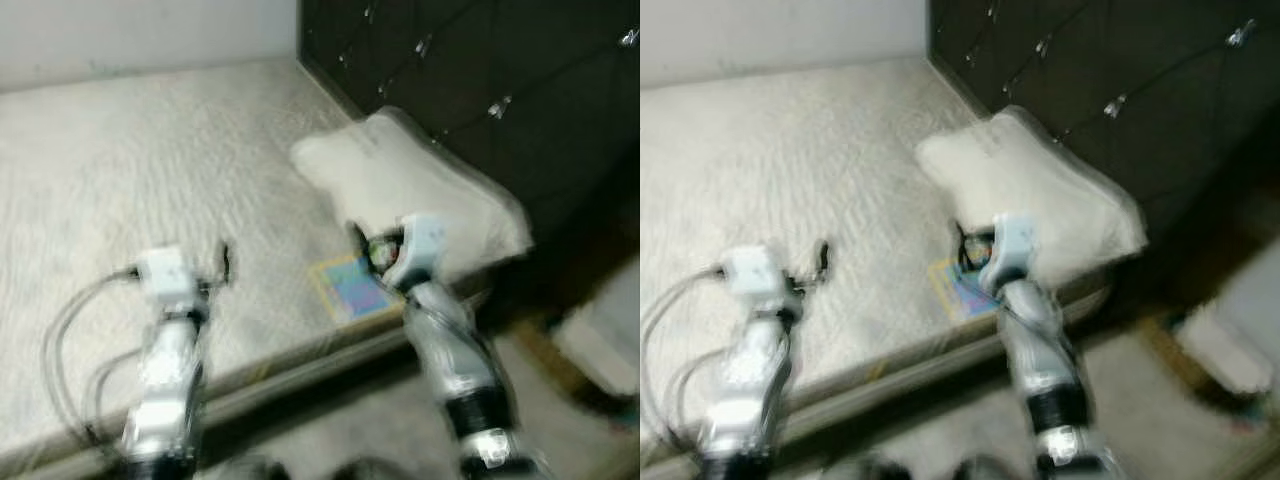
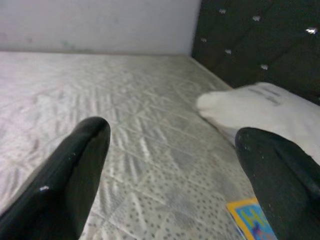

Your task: Clean up the room

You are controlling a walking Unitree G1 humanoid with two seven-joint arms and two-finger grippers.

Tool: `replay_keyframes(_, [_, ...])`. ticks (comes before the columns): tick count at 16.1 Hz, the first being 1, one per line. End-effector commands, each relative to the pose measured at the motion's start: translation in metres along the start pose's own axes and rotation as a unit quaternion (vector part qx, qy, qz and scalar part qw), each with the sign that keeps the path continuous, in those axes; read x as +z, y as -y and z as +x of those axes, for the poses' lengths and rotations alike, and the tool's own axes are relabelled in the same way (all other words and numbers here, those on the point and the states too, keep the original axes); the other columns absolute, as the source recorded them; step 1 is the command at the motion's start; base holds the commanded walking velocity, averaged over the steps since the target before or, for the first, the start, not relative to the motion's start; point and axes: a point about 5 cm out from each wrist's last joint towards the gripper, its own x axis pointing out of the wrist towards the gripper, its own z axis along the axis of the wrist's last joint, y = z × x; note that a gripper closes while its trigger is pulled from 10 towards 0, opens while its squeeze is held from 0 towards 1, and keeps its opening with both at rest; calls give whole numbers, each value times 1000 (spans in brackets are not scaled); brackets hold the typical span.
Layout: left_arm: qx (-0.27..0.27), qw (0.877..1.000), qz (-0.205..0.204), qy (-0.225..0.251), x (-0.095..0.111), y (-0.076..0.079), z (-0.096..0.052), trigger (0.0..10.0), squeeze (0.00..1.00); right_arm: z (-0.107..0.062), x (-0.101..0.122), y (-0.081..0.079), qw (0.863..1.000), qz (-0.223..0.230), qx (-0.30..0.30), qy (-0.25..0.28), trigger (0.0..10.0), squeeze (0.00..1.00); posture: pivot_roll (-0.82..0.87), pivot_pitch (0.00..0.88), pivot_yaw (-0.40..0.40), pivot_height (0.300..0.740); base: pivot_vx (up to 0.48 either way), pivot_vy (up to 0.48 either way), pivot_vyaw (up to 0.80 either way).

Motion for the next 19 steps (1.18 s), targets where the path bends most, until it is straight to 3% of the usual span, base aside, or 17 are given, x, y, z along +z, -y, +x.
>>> replay_keyframes(1, [1,1000,3,2,2,-3,1,10000,0,2,5,-1,1000,2,2,10,10000,0,-39,46,-29,740,0,480,0])
replay_keyframes(14, [3,1000,6,8,4,-3,2,10000,0,3,7,-6,1000,-15,15,18,10000,0,-38,47,-28,740,0,474,0])
replay_keyframes(19, [2,1000,14,13,5,-2,2,10000,0,3,7,-6,1000,-12,15,18,10000,0,-36,49,-28,740,0,0,0])
